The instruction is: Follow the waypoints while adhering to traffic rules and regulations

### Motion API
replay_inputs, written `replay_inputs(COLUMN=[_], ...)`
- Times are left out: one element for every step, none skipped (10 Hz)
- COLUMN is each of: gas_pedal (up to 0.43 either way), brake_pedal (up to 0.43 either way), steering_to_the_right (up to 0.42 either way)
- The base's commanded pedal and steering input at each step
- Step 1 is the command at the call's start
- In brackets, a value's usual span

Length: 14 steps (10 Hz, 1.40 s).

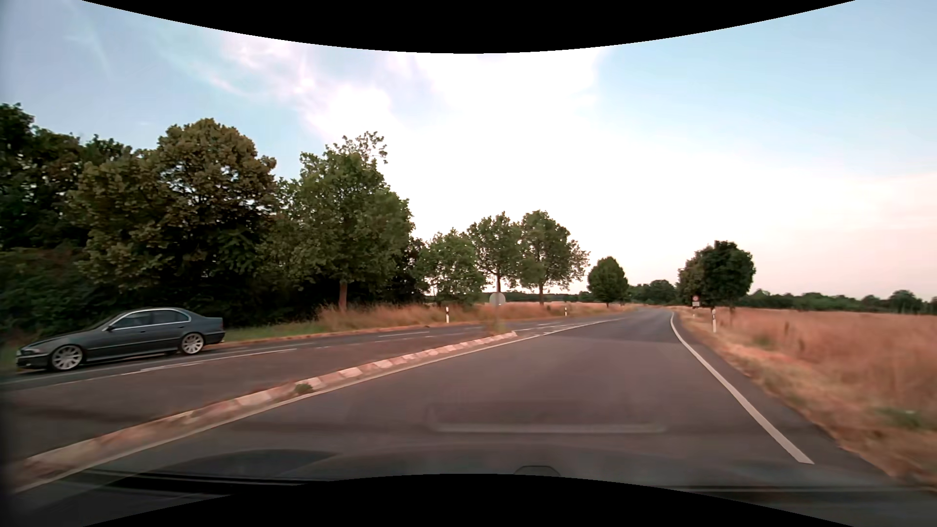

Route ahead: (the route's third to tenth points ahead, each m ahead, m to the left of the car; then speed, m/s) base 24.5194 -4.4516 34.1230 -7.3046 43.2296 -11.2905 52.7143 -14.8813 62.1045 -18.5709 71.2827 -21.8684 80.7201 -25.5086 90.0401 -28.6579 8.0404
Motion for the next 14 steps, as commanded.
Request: replay_inputs(gas_pedal=[0.240, 0.240, 0.240, 0.240, 0.240, 0.240, 0.240, 0.260, 0.260, 0.260, 0.268, 0.268, 0.268, 0.268], brake_pedal=[0.000, 0.000, 0.000, 0.000, 0.000, 0.000, 0.000, 0.000, 0.000, 0.000, 0.000, 0.000, 0.000, 0.000], steering_to_the_right=[0.154, 0.152, 0.146, 0.142, 0.140, 0.137, 0.129, 0.119, 0.109, 0.095, 0.082, 0.073, 0.061, 0.050])
